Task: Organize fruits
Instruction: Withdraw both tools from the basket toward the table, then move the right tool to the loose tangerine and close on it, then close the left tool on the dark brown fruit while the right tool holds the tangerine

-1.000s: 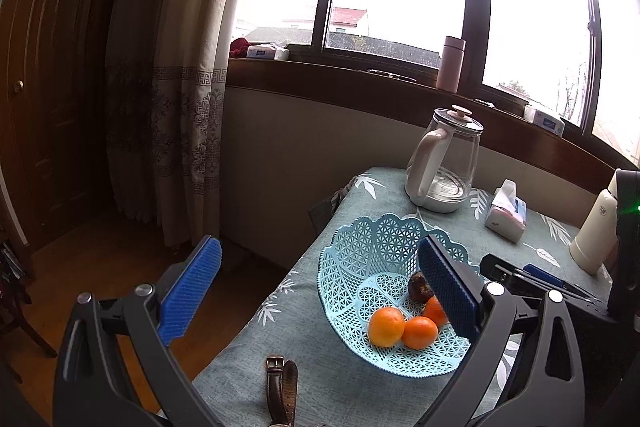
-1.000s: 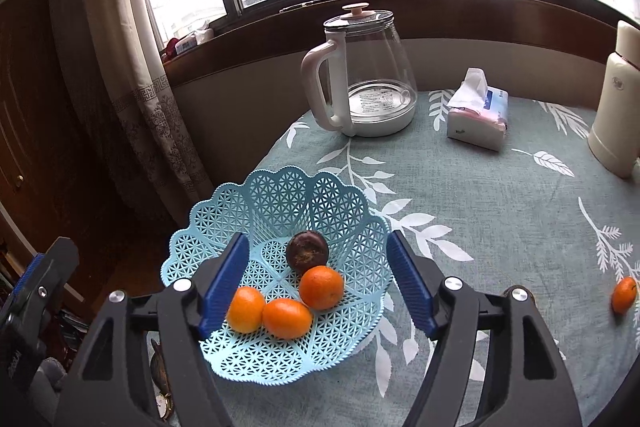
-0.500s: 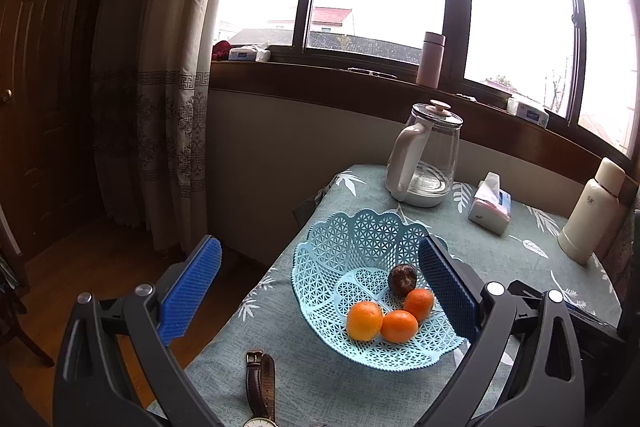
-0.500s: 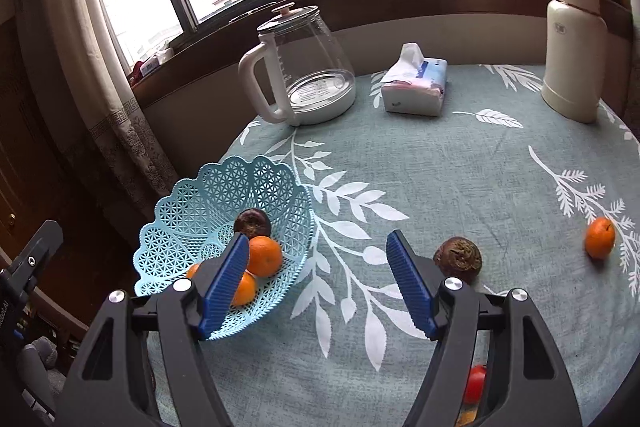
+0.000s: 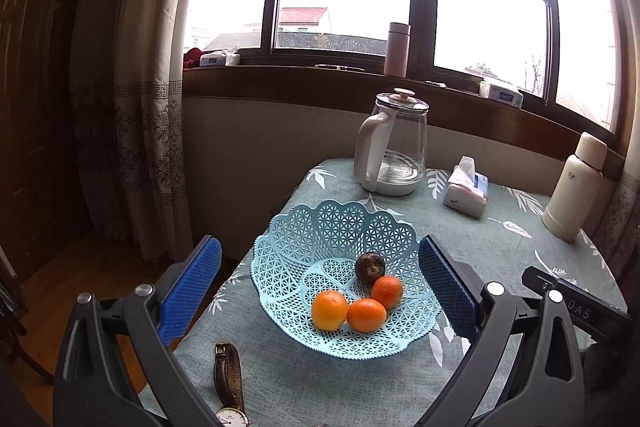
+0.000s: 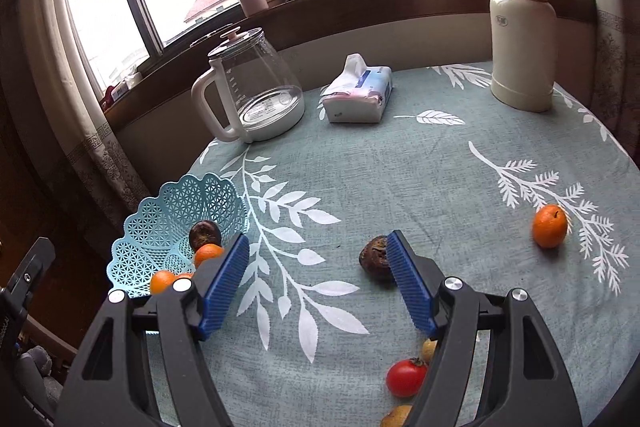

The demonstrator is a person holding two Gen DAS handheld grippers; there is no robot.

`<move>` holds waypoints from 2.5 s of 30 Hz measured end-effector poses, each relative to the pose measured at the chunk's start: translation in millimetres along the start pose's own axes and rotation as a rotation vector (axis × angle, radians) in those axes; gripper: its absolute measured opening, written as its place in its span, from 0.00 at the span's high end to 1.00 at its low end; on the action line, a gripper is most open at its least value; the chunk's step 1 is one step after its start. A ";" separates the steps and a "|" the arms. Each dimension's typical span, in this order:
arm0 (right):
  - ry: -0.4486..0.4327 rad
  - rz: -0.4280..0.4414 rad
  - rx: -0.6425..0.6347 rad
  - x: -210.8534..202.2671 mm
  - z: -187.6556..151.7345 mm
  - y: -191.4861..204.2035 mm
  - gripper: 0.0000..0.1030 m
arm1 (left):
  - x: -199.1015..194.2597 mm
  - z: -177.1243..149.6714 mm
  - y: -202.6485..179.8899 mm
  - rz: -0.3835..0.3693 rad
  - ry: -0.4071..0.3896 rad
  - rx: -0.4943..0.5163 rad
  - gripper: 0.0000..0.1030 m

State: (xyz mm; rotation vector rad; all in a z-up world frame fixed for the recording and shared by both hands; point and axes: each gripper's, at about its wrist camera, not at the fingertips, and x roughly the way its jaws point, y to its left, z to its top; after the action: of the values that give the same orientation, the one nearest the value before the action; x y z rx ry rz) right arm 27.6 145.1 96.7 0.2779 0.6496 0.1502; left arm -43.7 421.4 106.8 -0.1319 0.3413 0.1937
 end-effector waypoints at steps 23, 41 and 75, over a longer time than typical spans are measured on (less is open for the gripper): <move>-0.050 -0.144 0.123 -20.6 6.0 -90.0 0.31 | 3.7 -20.7 -52.4 -0.091 0.045 0.107 0.03; -0.022 -0.309 0.219 -27.7 -2.7 -193.3 0.31 | 15.1 -48.5 -95.0 -0.151 0.117 0.206 0.03; 0.142 -0.317 0.022 51.2 8.0 -181.0 0.61 | 49.6 -47.7 -124.2 -0.165 0.213 0.207 0.03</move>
State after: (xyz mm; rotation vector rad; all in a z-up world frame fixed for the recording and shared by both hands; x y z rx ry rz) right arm 82.1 -17.5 18.9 0.1831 0.8279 -0.1422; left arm 13.1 301.1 57.0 0.0244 0.5576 -0.0198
